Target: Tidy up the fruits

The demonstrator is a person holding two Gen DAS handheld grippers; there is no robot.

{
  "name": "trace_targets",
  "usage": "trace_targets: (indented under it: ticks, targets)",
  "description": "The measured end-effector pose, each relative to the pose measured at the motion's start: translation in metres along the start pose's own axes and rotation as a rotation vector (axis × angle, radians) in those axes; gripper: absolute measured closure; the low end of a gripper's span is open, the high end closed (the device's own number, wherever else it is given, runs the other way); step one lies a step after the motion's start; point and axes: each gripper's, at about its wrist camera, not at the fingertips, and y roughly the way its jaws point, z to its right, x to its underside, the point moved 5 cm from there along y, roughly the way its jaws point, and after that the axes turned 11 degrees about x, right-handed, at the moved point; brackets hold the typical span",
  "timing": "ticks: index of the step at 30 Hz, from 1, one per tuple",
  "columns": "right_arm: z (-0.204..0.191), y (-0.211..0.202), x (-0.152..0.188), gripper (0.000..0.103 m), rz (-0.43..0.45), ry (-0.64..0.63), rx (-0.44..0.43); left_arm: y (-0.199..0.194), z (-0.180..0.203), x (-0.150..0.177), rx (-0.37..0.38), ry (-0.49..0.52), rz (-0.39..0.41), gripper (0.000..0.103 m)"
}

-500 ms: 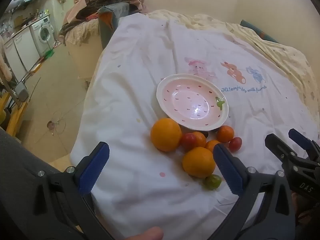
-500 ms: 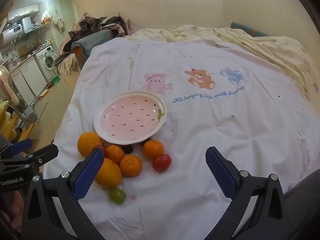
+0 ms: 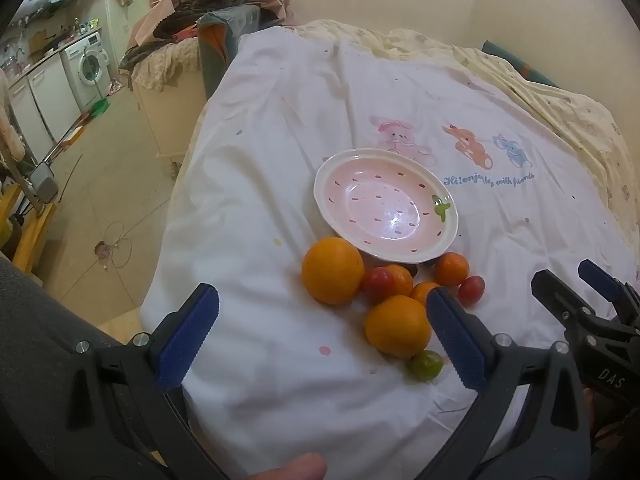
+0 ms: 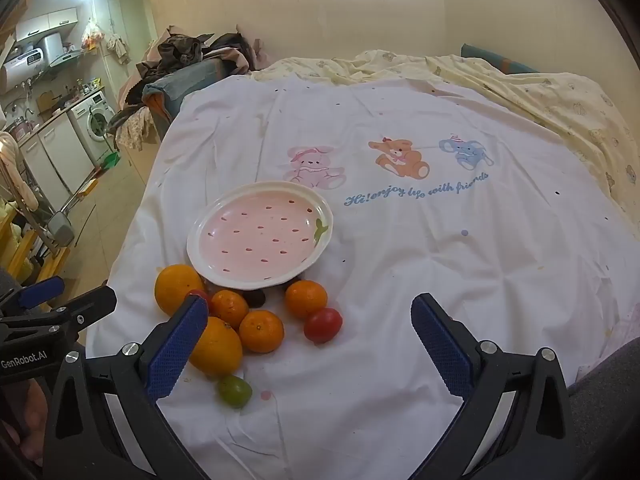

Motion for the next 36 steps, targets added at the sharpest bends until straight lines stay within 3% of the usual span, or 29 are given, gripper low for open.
trace_targets:
  ticks: [36]
  targets:
    - [-0.0010,-0.0003,-0.0002,0.000,-0.002,-0.001,-0.004,-0.0033,0.0011,-0.0029,-0.006,0.008,0.009,0.001]
